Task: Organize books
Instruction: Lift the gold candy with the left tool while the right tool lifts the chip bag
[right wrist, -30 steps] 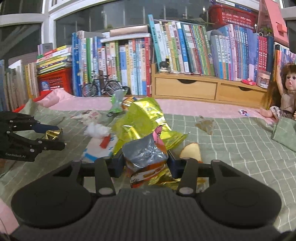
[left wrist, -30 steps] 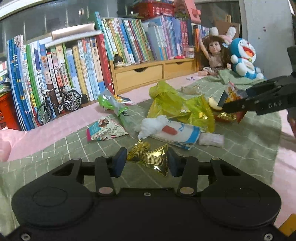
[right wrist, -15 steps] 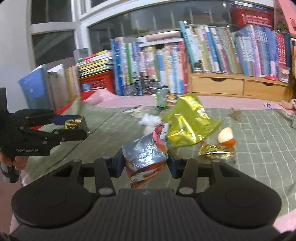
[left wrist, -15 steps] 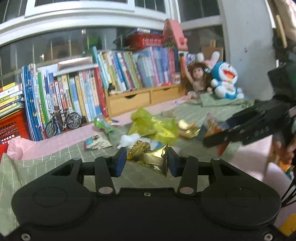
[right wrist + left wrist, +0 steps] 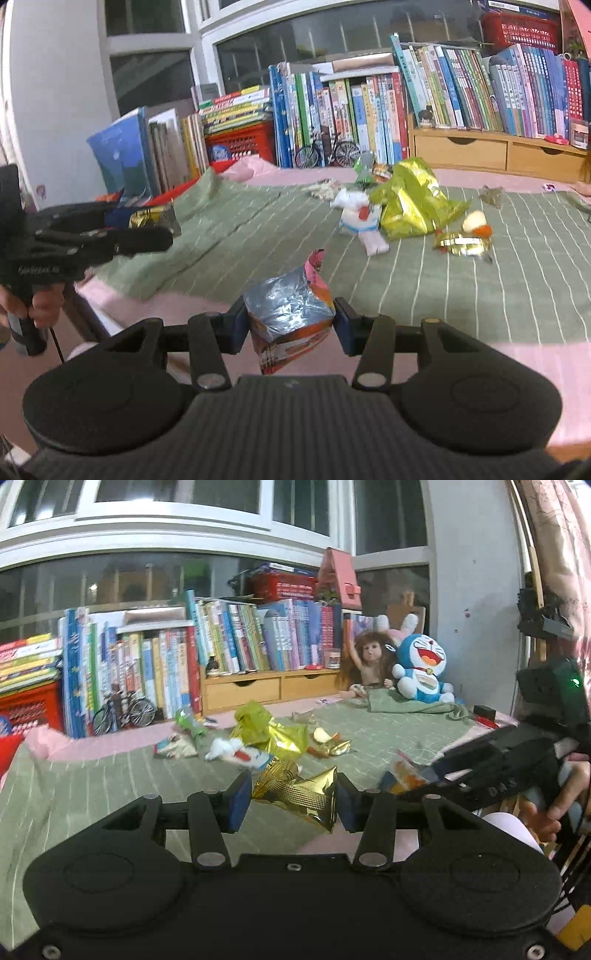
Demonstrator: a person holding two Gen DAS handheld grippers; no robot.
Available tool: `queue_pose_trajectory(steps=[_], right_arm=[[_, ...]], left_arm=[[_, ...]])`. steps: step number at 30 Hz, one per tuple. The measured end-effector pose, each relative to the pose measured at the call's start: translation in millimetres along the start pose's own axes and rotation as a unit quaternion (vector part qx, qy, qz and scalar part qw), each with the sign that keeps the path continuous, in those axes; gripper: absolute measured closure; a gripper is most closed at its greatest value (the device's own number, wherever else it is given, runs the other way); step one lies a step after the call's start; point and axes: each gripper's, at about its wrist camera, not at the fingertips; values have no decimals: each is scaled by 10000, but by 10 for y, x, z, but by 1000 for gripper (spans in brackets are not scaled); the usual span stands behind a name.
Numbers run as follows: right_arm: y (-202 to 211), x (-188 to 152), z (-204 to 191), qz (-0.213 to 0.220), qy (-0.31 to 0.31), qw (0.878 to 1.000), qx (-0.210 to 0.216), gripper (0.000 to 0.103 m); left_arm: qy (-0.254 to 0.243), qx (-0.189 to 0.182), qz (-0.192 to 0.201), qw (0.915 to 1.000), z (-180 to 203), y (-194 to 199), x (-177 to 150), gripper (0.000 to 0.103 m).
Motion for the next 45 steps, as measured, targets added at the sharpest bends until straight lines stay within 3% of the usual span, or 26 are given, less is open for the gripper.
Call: queue_pose_trajectory(steps=[7, 10, 14, 21, 27, 31, 37, 45], right_arm=[[201, -331, -207, -394, -133, 9991, 93, 50], [285, -408, -292, -395, -259, 9987, 207, 50], [319, -524, -416, -508, -219, 9983, 196, 50], [258, -613, -513, -714, 23, 9974, -135, 50], [140, -700, -497, -922, -192, 9955, 40, 50], [62, -808, -556, -1102, -83, 9938, -97, 50], [-42, -1020, -566, -1408, -420, 9891, -49, 50], [-57, -1078, -557, -1476, -470, 9878, -177, 50]], left_arm=[[-18, 17, -315, 9995, 166, 261, -257, 57], [278, -233, -414, 9985, 230, 349, -324, 57], [632, -287, -571, 9960, 308, 400, -468, 57], [651, 479, -837, 9932, 401, 349, -789, 57], [1126, 690, -1442, 9807, 404, 188, -1036, 57], [1128, 864, -1640, 9762, 427, 112, -1237, 57], [1131, 895, -2127, 9664, 516, -53, -1476, 57], [1052, 726, -2304, 9647, 521, -157, -1528, 52]])
Point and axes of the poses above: each gripper's, at about its wrist camera, not at the fingertips, and y roughly against the way its jaws point, z to its right, x to its top, and after that the axes turned 8 degrees about y, right-handed
